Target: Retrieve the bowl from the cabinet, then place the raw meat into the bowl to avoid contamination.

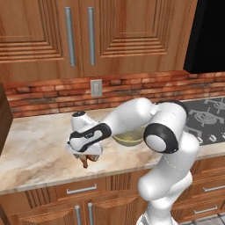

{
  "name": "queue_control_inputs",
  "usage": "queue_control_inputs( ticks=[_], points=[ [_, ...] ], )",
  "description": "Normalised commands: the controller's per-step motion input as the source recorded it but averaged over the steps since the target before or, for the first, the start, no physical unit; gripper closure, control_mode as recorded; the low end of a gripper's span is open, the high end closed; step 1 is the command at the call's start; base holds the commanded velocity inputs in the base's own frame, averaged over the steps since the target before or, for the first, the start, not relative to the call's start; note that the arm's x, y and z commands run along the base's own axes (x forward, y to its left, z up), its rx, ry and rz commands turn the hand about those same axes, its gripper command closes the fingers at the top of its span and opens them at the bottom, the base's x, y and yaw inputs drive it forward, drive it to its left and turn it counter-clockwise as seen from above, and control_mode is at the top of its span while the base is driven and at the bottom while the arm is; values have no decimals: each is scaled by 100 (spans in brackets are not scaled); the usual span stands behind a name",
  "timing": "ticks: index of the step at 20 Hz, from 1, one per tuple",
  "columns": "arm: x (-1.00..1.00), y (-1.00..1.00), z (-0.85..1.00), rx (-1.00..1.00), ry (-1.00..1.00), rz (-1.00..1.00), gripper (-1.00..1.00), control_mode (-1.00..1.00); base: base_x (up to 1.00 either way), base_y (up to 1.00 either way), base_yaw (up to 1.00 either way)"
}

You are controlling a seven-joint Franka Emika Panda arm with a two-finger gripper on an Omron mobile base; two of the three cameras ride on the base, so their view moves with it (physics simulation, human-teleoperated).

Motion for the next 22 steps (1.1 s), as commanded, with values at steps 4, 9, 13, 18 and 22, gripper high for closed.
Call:
queue_control_inputs(
  ticks=[4,9,13,18,22],
  points=[
    [1,33,-23,0,0,-15,-100,-100,0,0,0],
    [2,23,-11,0,0,-14,-100,-100,0,0,0],
    [-1,8,2,0,0,-10,-100,-100,0,0,0],
    [-9,7,9,0,-1,-9,-100,-100,0,0,0],
    [-11,4,0,0,0,-10,-100,-100,0,0,0]
  ],
)
